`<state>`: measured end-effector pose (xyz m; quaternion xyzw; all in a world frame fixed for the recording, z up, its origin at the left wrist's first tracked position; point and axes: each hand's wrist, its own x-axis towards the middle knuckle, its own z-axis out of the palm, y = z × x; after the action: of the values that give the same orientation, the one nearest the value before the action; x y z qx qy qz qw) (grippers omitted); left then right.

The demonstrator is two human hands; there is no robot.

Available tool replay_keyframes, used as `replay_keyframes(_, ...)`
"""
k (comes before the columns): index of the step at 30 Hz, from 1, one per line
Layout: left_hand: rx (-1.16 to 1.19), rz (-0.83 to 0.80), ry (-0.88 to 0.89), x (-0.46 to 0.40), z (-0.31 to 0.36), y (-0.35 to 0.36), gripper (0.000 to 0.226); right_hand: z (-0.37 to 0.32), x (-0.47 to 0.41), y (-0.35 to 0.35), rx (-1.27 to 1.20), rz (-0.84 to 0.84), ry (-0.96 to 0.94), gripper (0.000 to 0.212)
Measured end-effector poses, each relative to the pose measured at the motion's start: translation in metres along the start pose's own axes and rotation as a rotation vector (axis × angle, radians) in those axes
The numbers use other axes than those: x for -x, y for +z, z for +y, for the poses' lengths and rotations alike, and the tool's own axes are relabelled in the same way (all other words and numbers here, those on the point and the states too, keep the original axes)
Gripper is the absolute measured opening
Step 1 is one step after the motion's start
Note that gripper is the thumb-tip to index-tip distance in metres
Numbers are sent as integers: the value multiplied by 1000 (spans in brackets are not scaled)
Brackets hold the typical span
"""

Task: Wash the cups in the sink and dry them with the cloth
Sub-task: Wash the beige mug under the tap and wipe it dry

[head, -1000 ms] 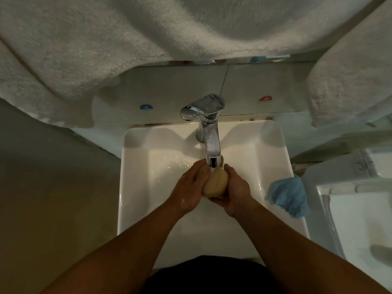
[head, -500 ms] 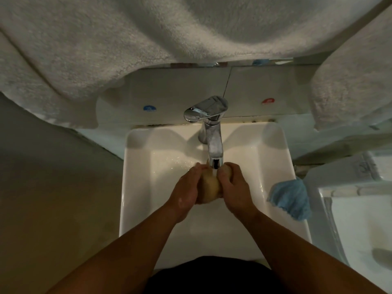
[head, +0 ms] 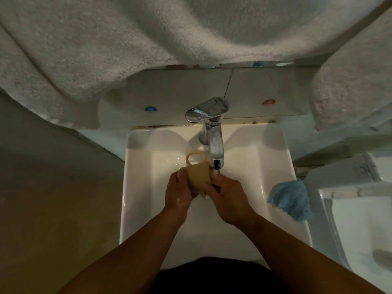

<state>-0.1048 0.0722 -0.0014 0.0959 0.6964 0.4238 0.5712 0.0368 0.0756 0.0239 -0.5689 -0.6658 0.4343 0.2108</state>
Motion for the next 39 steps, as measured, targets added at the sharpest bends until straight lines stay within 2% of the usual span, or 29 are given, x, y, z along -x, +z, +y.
replay_keyframes(2, 47, 11, -56, -3, 2, -3, 39, -1, 1, -4, 25, 84, -30, 15)
replay_keyframes(4, 29, 0, -120, -2, 6, -4, 41, 0, 0, -8, 7, 210, 53, 31)
replay_keyframes(6, -3, -45, -174, 1, 8, -4, 41, -2, -4, -11, -171, 116, 230, 59)
replay_keyframes(7, -24, -58, -186, 3, 10, -3, 41, -3, -6, -12, -308, 28, 316, 62)
replay_keyframes(8, -46, -64, -192, 5, 11, -1, 41, -3, -8, -13, -427, -51, 372, 55)
replay_keyframes(9, -92, -62, -172, 6, 13, 0, 40, -5, -9, -15, -482, -90, 401, 39)
replay_keyframes(10, -132, -69, -128, 7, 14, 0, 38, -7, -9, -15, -455, -66, 407, 21)
replay_keyframes(11, -159, -101, -71, 7, 13, -1, 36, -6, -10, -15, -410, -6, 414, 14)
replay_keyframes(13, -168, -260, 62, 10, 8, -6, 41, -1, -13, -13, -264, 115, 459, 32)
replay_keyframes(15, -319, -403, 250, 9, -5, -15, 70, 7, -19, -10, -103, 190, 502, 43)
replay_keyframes(16, -458, -426, 347, 7, -9, -18, 85, 11, -23, -9, -27, 170, 502, 41)
replay_keyframes(19, -750, -385, 545, 2, -15, -20, 118, 5, -28, -12, 136, -57, 387, 24)
replay_keyframes(21, -778, -318, 627, 0, -12, -17, 118, 0, -26, -16, 148, -171, 324, 28)
replay_keyframes(23, -779, -271, 691, -1, -8, -16, 114, -4, -25, -21, 285, -203, 313, 26)
replay_keyframes(25, -813, -269, 697, -5, -4, -19, 112, -1, -23, -22, 471, -232, 302, 27)
replay_keyframes(27, -848, -282, 651, -5, 0, -21, 115, 1, -21, -24, 528, -240, 327, 33)
replay_keyframes(30, -931, -266, 786, -6, -1, -20, 120, 7, -19, -18, 179, -187, 528, 53)
replay_keyframes(31, -950, -254, 845, -6, -1, -20, 119, 7, -20, -16, 168, -199, 540, 54)
replay_keyframes(33, -940, -252, 877, -6, 1, -21, 109, 9, -21, -18, 335, -240, 454, 54)
replay_keyframes(35, -902, -311, 825, -5, 8, -23, 101, 10, -23, -24, 518, -154, 353, 63)
replay_keyframes(37, -904, -423, 724, -6, 14, -24, 103, 10, -26, -30, 532, -90, 317, 64)
replay_keyframes(39, -915, -475, 692, -6, 17, -25, 109, 5, -27, -31, 534, -131, 320, 64)
